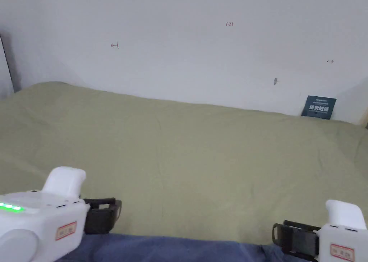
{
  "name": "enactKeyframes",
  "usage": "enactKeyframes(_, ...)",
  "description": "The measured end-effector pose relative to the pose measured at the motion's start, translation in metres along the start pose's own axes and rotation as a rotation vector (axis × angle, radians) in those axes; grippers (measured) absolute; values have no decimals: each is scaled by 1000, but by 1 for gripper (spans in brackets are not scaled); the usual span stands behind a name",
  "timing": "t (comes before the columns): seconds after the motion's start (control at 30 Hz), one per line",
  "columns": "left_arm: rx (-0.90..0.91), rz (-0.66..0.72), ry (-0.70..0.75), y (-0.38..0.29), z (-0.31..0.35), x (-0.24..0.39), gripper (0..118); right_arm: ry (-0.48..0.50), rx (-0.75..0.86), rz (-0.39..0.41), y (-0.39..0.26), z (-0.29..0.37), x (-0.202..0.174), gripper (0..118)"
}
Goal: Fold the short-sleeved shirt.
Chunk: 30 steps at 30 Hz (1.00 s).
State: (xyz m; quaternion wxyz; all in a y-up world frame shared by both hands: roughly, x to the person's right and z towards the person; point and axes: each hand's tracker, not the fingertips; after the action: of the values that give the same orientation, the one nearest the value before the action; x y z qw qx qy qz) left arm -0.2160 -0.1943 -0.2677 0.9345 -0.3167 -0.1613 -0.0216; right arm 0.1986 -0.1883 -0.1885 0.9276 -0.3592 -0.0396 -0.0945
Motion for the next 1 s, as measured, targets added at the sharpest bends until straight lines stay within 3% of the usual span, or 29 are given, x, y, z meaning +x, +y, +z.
enactKeyframes(0.07,-4,-11,17,-3,-8,32,85,-19,20,55,-6,-5,-26,89)
enactKeyframes(0.13,15,4,29,-15,-14,62,79,-61,22,136,-19,-6,-49,56)
enactKeyframes(0.17,7,7,25,-20,-13,73,57,-71,24,164,-28,-7,-59,26)
enactKeyframes(0.2,-11,12,31,-28,-12,85,22,-77,27,183,-37,-6,-67,8)
enactKeyframes(0.23,-13,12,44,-38,-9,97,0,-73,38,180,-48,-3,-73,6)
enactKeyframes(0.33,43,-24,65,-77,2,121,0,-69,59,201,-80,4,-86,5)
enactKeyframes(0.4,11,-21,9,-93,7,129,0,-54,60,217,-99,7,-92,2)
enactKeyframes(0.5,-39,-36,40,-113,7,137,0,-43,43,234,-117,6,-101,1)
enactKeyframes(0.77,-68,8,50,-98,6,116,0,-25,43,217,-110,1,-100,1)
enactKeyframes(0.9,-100,86,-56,-60,2,67,2,-17,58,188,-93,3,-89,1)
enactKeyframes(0.97,-94,181,-99,-38,-1,25,27,-6,65,166,-85,9,-83,1)
enactKeyframes(1.0,-85,208,-159,-29,-2,1,47,-2,73,155,-81,11,-79,2)
